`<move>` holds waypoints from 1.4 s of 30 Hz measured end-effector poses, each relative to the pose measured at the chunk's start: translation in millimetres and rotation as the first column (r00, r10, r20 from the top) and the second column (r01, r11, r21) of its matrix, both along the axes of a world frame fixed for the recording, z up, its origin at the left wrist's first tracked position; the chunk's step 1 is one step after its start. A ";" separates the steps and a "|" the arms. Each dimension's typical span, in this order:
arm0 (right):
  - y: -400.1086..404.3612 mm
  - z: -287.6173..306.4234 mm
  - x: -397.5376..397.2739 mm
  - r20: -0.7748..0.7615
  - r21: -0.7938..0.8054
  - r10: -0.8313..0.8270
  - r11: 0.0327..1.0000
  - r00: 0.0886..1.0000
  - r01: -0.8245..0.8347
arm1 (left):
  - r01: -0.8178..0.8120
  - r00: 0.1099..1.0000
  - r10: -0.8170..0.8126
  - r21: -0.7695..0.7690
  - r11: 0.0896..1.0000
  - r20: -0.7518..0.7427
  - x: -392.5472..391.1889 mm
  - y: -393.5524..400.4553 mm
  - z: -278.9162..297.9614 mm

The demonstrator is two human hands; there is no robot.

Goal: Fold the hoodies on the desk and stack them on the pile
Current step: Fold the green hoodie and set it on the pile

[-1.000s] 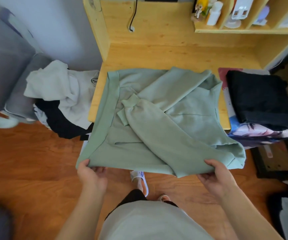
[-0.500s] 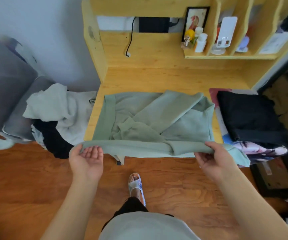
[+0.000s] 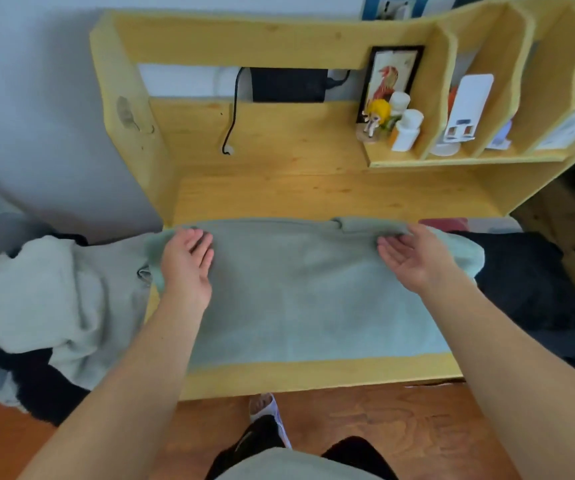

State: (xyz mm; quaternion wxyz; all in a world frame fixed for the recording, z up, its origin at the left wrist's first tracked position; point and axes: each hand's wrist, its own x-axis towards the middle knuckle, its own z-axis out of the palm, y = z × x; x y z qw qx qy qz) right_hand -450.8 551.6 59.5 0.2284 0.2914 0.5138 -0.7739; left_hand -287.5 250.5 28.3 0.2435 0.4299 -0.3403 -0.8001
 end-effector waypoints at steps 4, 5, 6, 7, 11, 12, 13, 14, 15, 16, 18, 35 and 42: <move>7.5 -78.3 12.9 -0.018 0.721 0.628 0.547 0.778 -0.425 | 0.652 0.758 -0.348 -0.608 0.454 0.552 5.7 47.9 -44.4; 11.7 -98.1 22.0 0.053 0.849 0.773 0.299 0.632 -0.436 | 0.740 0.660 -0.331 -0.659 0.135 0.674 16.8 67.0 -58.6; 15.5 -115.3 30.6 0.137 0.921 0.868 0.066 0.477 -0.385 | 0.775 0.570 -0.271 -0.617 -0.135 0.775 29.2 83.3 -73.6; 19.7 -126.9 37.0 0.232 0.945 0.905 -0.123 0.356 -0.303 | 0.797 0.493 -0.189 -0.528 -0.292 0.849 40.2 93.0 -89.9; 35.3 -151.6 43.6 0.445 0.895 0.871 -0.443 0.207 -0.060 | 0.949 0.194 -0.028 -0.195 -0.247 0.981 52.5 87.0 -139.1; 35.2 -154.2 40.9 0.483 0.874 0.853 -0.484 0.198 -0.046 | 0.966 0.147 -0.016 -0.147 -0.211 0.989 50.9 82.8 -143.6; 34.1 -155.5 38.5 0.513 0.857 0.836 -0.513 0.194 -0.058 | 0.974 0.114 -0.014 -0.115 -0.198 0.993 48.8 81.0 -145.9; 29.6 -154.7 34.1 0.551 0.834 0.815 -0.545 0.177 -0.087 | 0.976 0.097 -0.011 -0.097 -0.196 0.995 46.5 80.2 -146.4; 23.5 -151.3 29.8 0.581 0.814 0.798 -0.566 0.161 -0.129 | 0.977 0.082 -0.015 -0.083 -0.197 0.997 43.6 79.8 -143.5; 15.9 -144.8 23.7 0.576 0.817 0.800 -0.559 0.166 -0.143 | 0.978 0.070 -0.021 -0.073 -0.196 0.997 41.2 79.5 -140.2; 1.1 -130.7 4.5 0.423 0.906 0.883 -0.418 0.205 -0.066 | 0.979 0.049 -0.036 -0.055 -0.198 0.998 37.8 79.0 -136.9; -29.7 -153.4 -98.3 0.362 0.932 0.921 -0.353 0.146 -0.085 | 0.916 0.356 0.116 -0.321 -0.243 0.927 -38.4 -13.7 -111.3; -24.1 -155.5 -106.2 0.310 0.949 0.948 -0.303 0.076 -0.089 | 0.872 0.228 0.099 -0.158 -0.463 0.969 -60.9 -83.6 -117.8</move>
